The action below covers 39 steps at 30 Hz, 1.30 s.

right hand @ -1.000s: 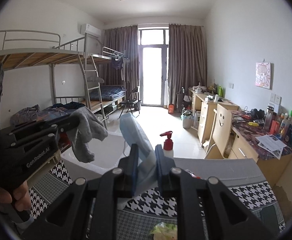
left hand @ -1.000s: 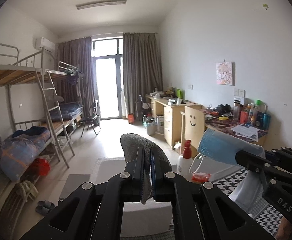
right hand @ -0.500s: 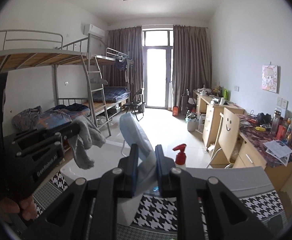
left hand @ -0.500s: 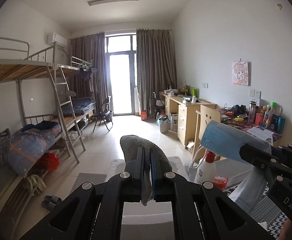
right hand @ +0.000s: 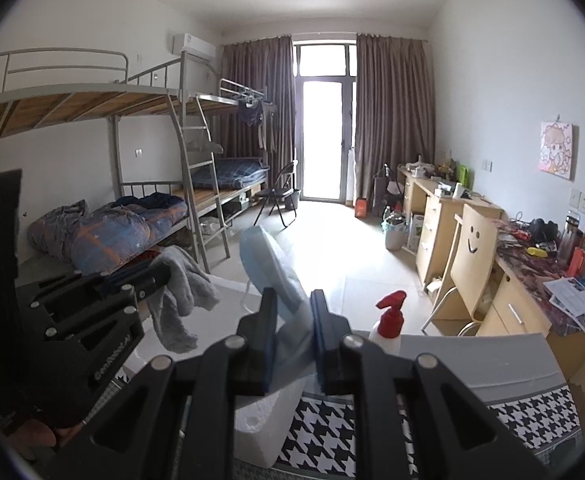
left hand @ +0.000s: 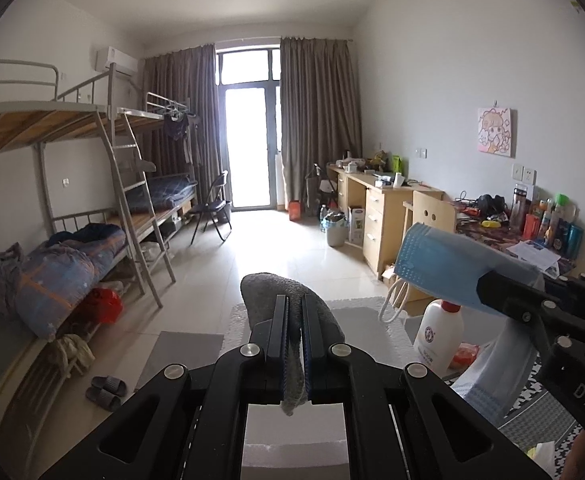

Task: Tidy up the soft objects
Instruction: 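Lift and carry the sock and mask toward the white foam box with both tools, then release the sock into the foam box with the left tool while the right tool drops the mask in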

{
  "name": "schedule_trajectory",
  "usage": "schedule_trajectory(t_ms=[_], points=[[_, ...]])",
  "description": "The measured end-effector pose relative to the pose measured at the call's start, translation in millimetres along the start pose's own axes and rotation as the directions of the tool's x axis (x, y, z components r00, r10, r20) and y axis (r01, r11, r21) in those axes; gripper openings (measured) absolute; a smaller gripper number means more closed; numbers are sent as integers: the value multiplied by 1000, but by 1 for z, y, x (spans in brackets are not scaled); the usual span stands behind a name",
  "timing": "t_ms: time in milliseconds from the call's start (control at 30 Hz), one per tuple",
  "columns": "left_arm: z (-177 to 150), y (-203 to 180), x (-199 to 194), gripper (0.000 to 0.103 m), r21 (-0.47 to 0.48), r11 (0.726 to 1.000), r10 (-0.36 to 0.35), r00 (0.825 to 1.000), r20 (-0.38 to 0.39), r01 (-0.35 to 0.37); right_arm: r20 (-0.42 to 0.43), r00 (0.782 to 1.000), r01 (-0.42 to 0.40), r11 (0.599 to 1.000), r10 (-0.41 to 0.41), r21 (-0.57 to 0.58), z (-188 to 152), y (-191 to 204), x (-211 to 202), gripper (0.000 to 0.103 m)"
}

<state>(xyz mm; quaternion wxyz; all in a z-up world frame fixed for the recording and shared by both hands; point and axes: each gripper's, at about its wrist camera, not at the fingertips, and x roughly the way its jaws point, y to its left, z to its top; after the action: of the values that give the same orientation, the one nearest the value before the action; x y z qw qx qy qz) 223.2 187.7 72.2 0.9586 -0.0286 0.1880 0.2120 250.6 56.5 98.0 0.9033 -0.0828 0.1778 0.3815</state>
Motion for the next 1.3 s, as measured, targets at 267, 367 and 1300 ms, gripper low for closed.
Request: schedule_trajectory(t_ms=[267,367,1300], points=[[-3,6,24,9,-10,999,-37,997,-62,36,-26,1000,-1,1000,1,-7,3,3,11,20],[-7,9,30,39,-16,999,-33,996,-88,32,-31,1000,5,1000,-5,-11,5,4,14,20],[-24,66,-27,102,-90,989,113,994,-7,-113,-124,991,-55,998,50,-32,8,29,60,20]])
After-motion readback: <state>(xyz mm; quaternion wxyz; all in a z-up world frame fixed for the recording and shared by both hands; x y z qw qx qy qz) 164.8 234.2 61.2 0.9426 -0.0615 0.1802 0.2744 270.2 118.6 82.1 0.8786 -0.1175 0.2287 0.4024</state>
